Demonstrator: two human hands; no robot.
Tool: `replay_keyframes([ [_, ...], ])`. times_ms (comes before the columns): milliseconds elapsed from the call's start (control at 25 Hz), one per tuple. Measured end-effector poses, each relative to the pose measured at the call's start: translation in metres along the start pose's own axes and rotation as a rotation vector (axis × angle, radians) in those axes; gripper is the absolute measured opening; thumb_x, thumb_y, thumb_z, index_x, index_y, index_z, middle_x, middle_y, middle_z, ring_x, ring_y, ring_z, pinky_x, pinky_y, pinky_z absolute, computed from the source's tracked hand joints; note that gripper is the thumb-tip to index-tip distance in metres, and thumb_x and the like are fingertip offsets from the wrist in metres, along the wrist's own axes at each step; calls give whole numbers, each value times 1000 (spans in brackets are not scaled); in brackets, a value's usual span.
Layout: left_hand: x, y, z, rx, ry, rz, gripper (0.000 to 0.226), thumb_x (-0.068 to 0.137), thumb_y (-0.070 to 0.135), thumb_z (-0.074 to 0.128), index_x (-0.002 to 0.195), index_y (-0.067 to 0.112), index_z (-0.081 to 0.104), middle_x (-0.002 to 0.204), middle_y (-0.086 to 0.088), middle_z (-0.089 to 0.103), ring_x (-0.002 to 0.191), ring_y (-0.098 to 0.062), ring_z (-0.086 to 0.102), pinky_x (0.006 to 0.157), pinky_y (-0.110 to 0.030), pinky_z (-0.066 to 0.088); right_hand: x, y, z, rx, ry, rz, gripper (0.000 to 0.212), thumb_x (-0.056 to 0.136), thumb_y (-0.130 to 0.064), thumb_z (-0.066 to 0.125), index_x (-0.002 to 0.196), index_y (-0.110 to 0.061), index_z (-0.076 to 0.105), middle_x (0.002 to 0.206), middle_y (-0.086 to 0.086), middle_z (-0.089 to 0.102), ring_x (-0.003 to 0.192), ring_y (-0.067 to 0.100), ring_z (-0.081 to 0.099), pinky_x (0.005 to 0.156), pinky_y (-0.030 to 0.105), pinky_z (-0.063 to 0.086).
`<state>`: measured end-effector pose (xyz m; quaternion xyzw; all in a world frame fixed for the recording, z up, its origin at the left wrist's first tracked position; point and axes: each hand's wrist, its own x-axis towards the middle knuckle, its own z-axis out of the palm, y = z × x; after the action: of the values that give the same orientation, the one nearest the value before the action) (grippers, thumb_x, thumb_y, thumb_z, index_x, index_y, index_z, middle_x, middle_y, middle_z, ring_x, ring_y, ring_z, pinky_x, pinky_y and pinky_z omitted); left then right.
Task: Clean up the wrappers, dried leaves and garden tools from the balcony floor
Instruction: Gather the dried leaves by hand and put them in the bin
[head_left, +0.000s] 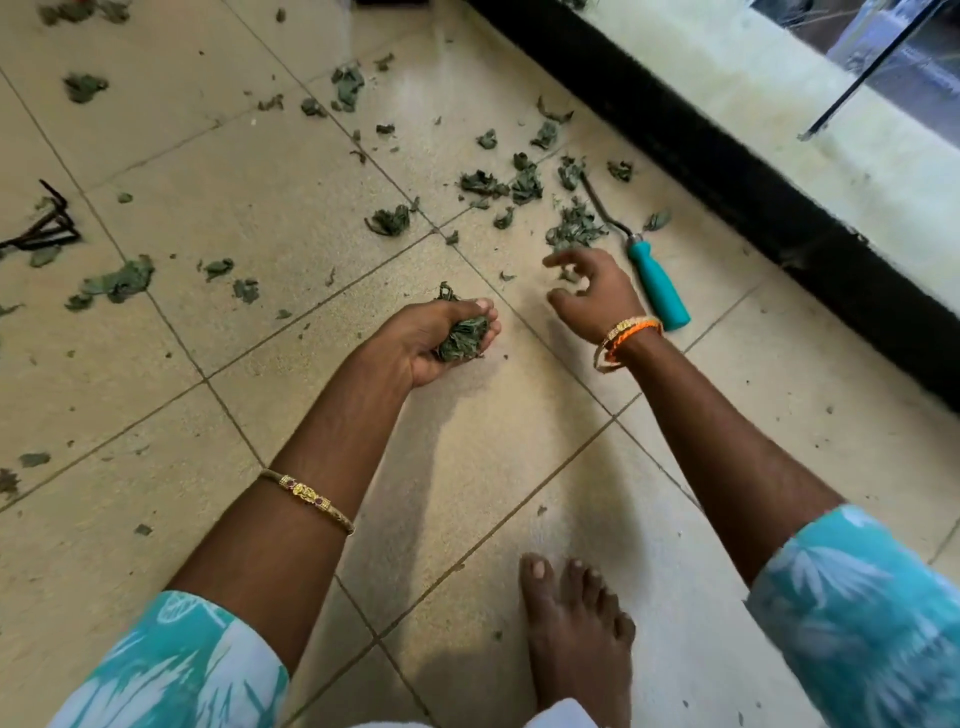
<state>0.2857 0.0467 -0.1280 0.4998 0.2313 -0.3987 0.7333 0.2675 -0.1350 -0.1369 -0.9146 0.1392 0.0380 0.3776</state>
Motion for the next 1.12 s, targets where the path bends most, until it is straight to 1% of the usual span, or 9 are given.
replay_keyframes([
  [120, 12, 21, 14, 99, -1, -37, 24, 99, 7, 46, 78, 3, 56, 56, -5, 62, 47, -9, 59, 49, -15, 52, 49, 13, -14, -378, -139, -69, 76, 76, -25, 73, 141, -23, 34, 154, 9, 11, 140, 30, 14, 114, 46, 24],
  [240, 29, 38, 27, 179, -4, -43, 25, 100, 10, 44, 79, 3, 56, 69, -7, 58, 58, -10, 56, 49, -15, 51, 89, 28, -20, -626, -253, -173, 99, 71, -42, 77, 148, -23, 19, 156, 13, -1, 143, 32, 4, 116, 45, 16],
  [360, 44, 47, 38, 173, -3, -20, 23, 99, 9, 45, 80, 5, 56, 73, -7, 56, 51, -9, 57, 50, -15, 51, 102, 42, -18, -601, -311, -189, 77, 82, -34, 69, 146, -22, 28, 155, 11, 13, 142, 32, 15, 115, 44, 20],
  [520, 52, 45, 39, 60, 36, -35, 18, 97, 9, 51, 82, 1, 58, 79, -11, 61, 65, -14, 62, 56, -19, 55, 76, 64, -8, -407, -4, -360, 34, 89, -3, 54, 122, -7, 61, 131, 15, 54, 121, 29, 49, 102, 33, 39],
  [600, 55, 39, 37, -15, 66, -31, 14, 95, 7, 53, 86, -1, 60, 85, -13, 64, 74, -19, 65, 58, -22, 57, 70, 65, -4, -330, 113, -336, 32, 85, 5, 55, 113, -7, 67, 120, 13, 63, 114, 28, 55, 98, 33, 43],
  [760, 55, 17, 39, -133, 66, -38, 9, 94, 6, 55, 94, -1, 60, 93, -16, 68, 87, -24, 67, 69, -28, 57, 60, 39, -18, 100, 218, -16, 28, 82, 7, 58, 103, -5, 71, 101, 8, 71, 88, 11, 63, 82, 11, 44],
  [920, 56, 0, 55, -193, -68, -41, 14, 95, 12, 52, 99, 2, 61, 89, -15, 69, 83, -23, 65, 67, -27, 58, 32, 26, -22, 98, 75, -107, 19, 80, -1, 67, 96, -10, 73, 93, -1, 61, 83, 9, 58, 70, 10, 48],
  [1040, 61, -2, 64, -123, -125, -16, 27, 94, 21, 56, 112, 3, 63, 106, -15, 69, 93, -21, 68, 72, -28, 58, 13, 17, -14, 24, 69, -200, 22, 79, 2, 66, 97, -10, 69, 87, 3, 65, 79, 15, 62, 71, 27, 55],
  [1120, 63, -2, 67, -102, -118, -18, 25, 91, 20, 60, 110, 3, 65, 104, -14, 71, 88, -19, 71, 66, -27, 58, 10, 13, -14, 65, 52, -162, 28, 81, 2, 62, 105, -11, 58, 90, 2, 67, 81, 15, 63, 69, 28, 54],
])
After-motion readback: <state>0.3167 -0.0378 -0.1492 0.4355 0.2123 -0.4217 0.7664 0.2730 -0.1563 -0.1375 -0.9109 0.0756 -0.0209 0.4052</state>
